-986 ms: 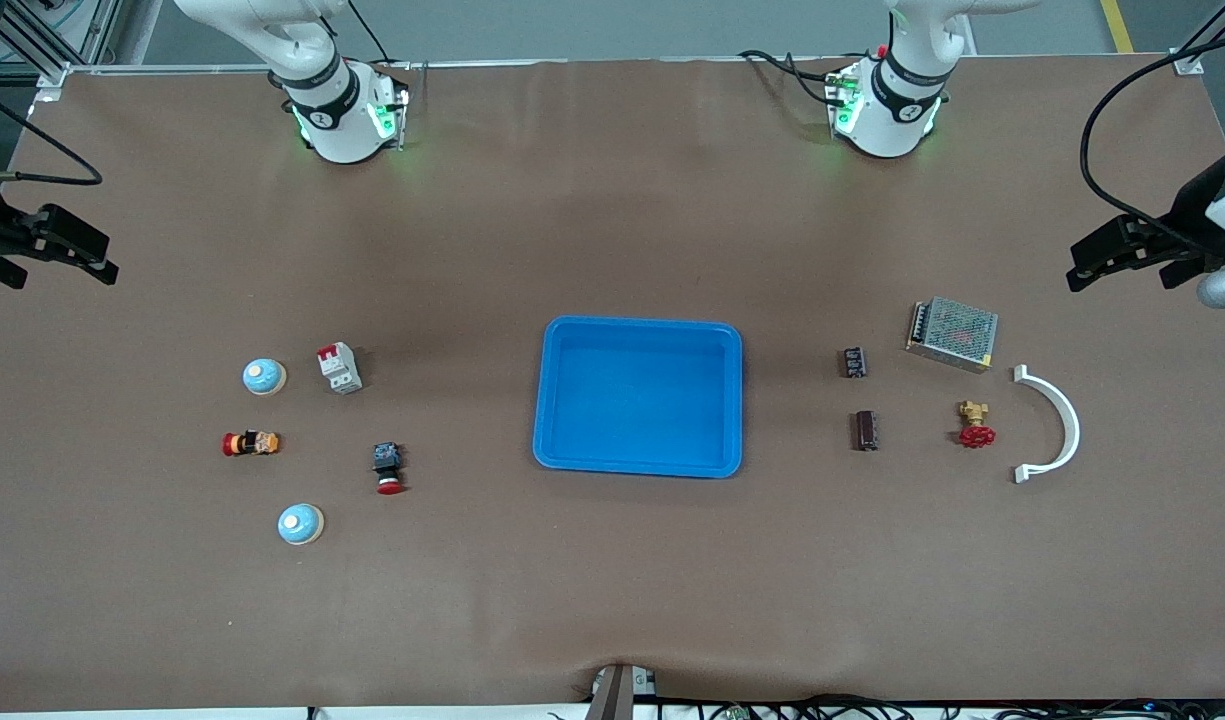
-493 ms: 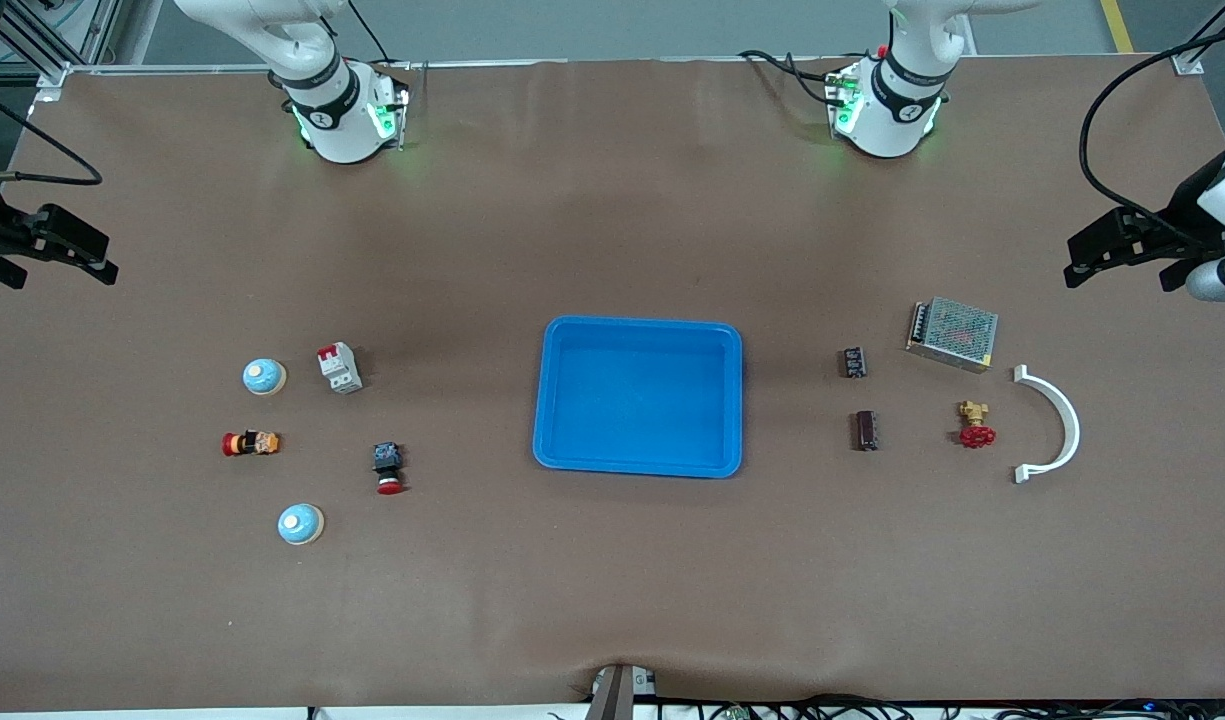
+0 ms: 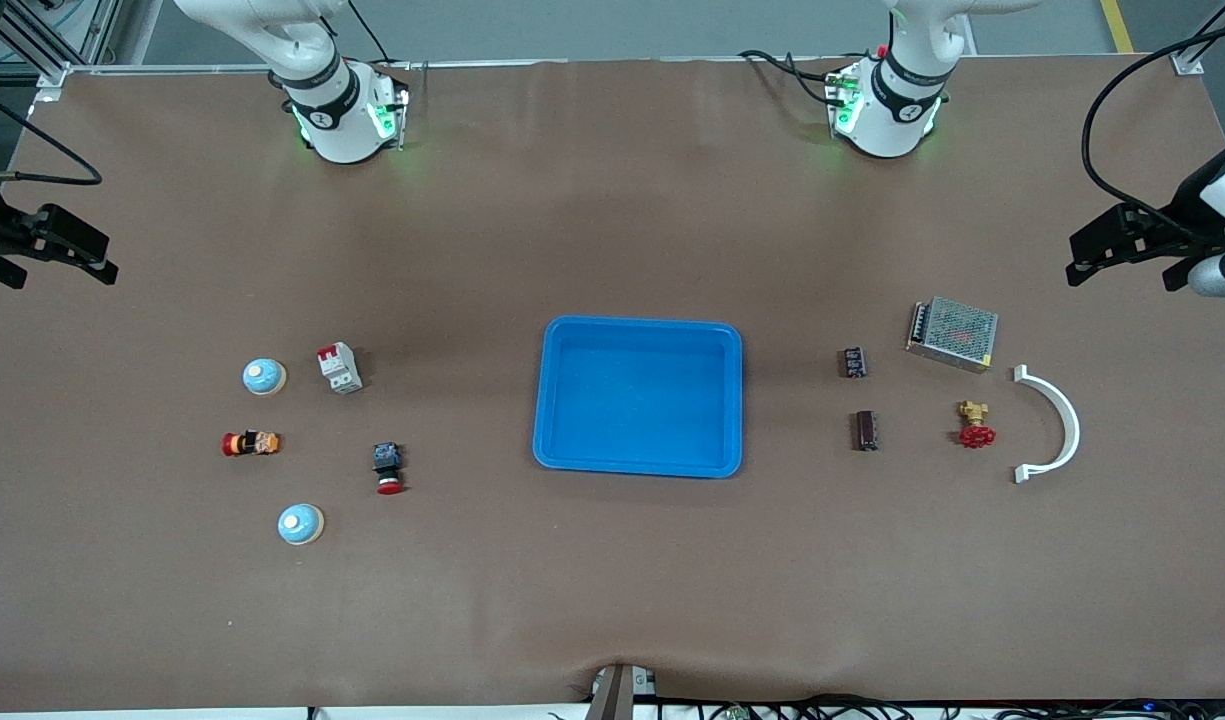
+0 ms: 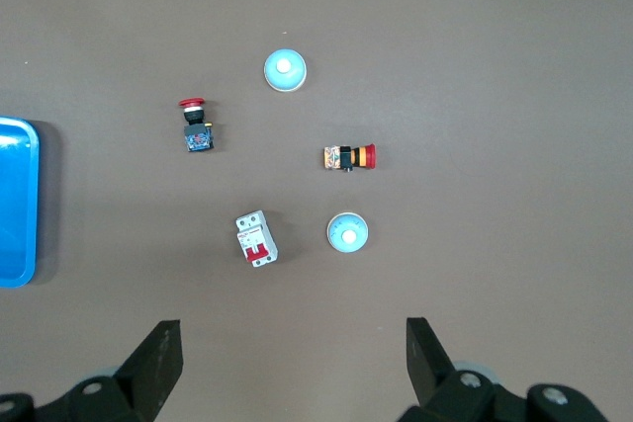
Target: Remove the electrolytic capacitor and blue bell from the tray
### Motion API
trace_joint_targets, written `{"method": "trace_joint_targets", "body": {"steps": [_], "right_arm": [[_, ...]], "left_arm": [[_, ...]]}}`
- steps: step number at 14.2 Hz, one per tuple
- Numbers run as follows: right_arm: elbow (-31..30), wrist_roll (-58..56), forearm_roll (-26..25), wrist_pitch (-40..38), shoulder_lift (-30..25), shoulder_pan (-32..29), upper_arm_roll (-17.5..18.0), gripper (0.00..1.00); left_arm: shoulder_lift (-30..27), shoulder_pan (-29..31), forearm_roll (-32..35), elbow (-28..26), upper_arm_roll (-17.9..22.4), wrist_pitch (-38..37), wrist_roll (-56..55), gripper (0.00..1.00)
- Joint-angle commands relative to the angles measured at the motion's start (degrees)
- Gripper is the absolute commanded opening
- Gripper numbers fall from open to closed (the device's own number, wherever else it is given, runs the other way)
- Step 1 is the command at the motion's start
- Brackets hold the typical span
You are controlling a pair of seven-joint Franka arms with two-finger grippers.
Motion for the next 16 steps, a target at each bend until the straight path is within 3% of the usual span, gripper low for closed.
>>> {"method": "trace_joint_targets", "body": {"steps": [1, 16], "right_arm": [[1.1, -0.4, -0.1, -0.3, 0.3, -0.7, 0.5, 1.00], [1.1, -0.4, -0.2, -0.3, 0.6, -0.6, 0.5, 1.00]], "left_arm": [[-0.4, -0.2, -0.7, 1.5, -1.1, -0.7, 0.9, 1.00], [-0.4, 0.5, -0.5, 3.0, -1.2, -0.6, 0.8, 1.00]]}}
